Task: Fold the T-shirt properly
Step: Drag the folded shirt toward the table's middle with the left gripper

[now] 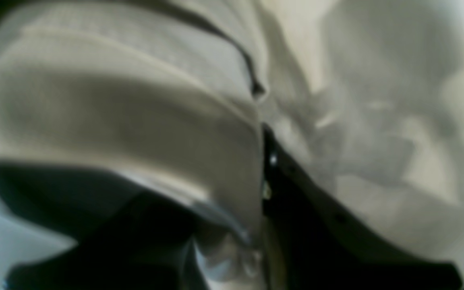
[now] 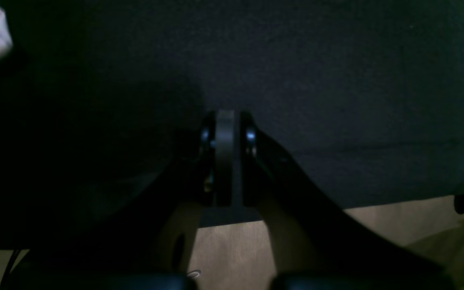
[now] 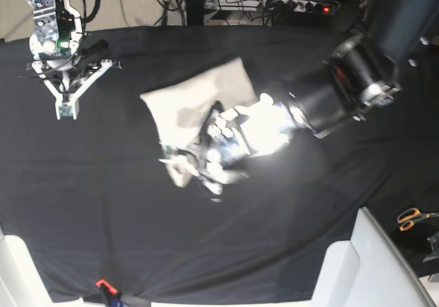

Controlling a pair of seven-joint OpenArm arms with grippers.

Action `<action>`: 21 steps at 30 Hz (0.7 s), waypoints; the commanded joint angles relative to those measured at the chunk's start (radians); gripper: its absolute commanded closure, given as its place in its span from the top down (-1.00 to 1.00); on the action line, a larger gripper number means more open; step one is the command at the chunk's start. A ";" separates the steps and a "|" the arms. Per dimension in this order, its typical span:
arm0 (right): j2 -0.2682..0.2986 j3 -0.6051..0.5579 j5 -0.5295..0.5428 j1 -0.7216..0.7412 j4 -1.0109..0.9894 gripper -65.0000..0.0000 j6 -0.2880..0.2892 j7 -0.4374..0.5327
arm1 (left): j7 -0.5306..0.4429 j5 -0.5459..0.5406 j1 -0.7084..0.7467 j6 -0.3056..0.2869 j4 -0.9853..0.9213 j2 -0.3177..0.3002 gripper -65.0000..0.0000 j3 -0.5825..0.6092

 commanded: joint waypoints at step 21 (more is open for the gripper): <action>0.007 0.004 -0.009 0.010 0.016 -0.88 -0.005 0.012 | -0.083 0.192 0.021 -0.196 -0.085 0.134 -1.00 -0.014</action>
